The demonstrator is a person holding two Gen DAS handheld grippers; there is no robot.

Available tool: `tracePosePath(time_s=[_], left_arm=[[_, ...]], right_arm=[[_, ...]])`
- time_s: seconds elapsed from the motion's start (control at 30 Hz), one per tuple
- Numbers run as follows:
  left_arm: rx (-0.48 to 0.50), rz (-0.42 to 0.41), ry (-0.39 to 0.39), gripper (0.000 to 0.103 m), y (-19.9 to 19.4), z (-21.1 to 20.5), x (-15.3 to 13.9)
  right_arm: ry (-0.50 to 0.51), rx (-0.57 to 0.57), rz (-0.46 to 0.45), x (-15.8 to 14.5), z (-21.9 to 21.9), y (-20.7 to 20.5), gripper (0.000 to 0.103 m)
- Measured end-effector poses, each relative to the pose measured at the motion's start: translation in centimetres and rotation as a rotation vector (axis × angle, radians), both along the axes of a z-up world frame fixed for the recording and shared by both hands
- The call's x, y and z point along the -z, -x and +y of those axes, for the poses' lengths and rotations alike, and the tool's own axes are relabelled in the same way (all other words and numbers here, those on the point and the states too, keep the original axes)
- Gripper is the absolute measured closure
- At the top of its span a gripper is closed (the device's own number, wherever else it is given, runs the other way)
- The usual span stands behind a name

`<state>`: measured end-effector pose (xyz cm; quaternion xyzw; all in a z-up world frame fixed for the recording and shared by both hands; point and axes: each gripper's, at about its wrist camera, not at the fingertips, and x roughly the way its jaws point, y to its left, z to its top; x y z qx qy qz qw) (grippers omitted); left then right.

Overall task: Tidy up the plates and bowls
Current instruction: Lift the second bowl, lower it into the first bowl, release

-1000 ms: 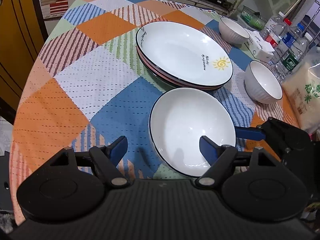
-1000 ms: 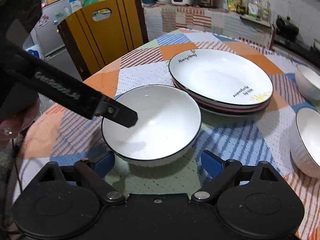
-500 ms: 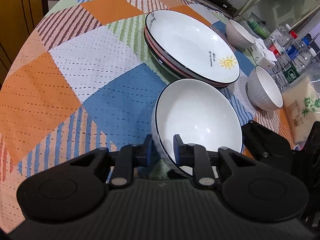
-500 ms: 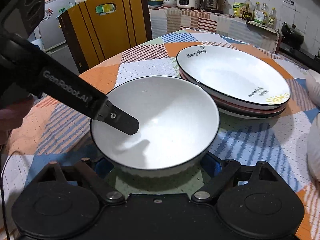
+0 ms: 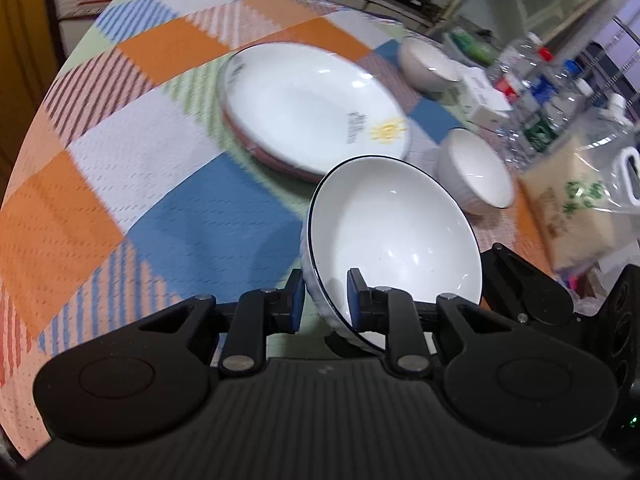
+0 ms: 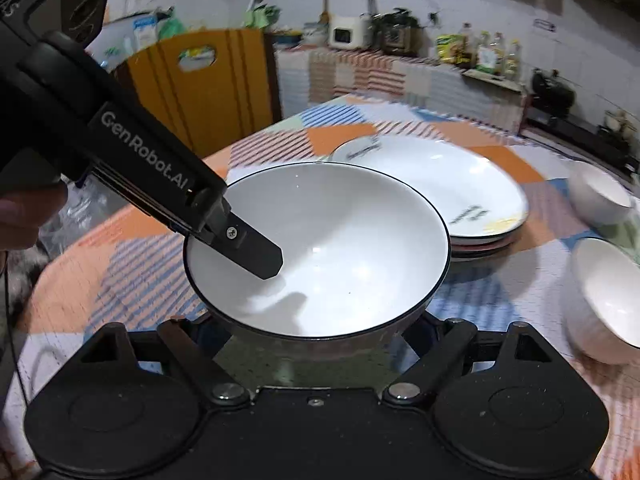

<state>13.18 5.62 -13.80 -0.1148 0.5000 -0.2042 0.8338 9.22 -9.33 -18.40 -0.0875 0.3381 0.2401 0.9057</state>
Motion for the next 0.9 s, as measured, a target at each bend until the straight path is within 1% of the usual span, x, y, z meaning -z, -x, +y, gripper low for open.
tracePosePath(time_s=[0.07,0.13,0.23,0.33,0.43,0.6,0.77,0.9], left_arm=[[0.022,-0.028,0.007,0.083,-0.1,-1.3,-0.8],[0.047,-0.056,0.010,0.081,-0.4,-2.9,-1.2],[0.077,-0.068,-0.007,0.080,-0.9,-5.2,-1.7],[0.112,-0.088,-0.003,0.080,-1.3,-7.2,-2.9],[0.154,-0.119,0.001,0.080,-2.2,-9.2,-4.3],[0.201,-0.160,0.008,0.080,-3.7,-12.4,-5.7],[0.233,-0.151,0.006,0.080,-5.6,-14.9,-5.6],[0.266,-0.124,0.001,0.080,-7.4,-16.5,-4.7]], right_arm=[[0.000,0.034,-0.001,-0.8,-0.9,0.0,0.012],[-0.004,0.108,0.007,-1.5,-2.0,-0.1,0.012],[0.012,0.161,-0.011,-2.0,-3.2,-0.1,0.012],[0.035,0.196,-0.029,-2.7,-4.3,-0.3,0.012],[0.029,0.260,-0.052,-3.6,-5.8,-0.7,0.012],[0.045,0.347,-0.082,-5.1,-8.1,-2.3,0.012],[0.062,0.397,-0.084,-5.2,-9.8,-4.0,0.012],[0.107,0.400,-0.086,-4.7,-10.8,-5.2,0.012]])
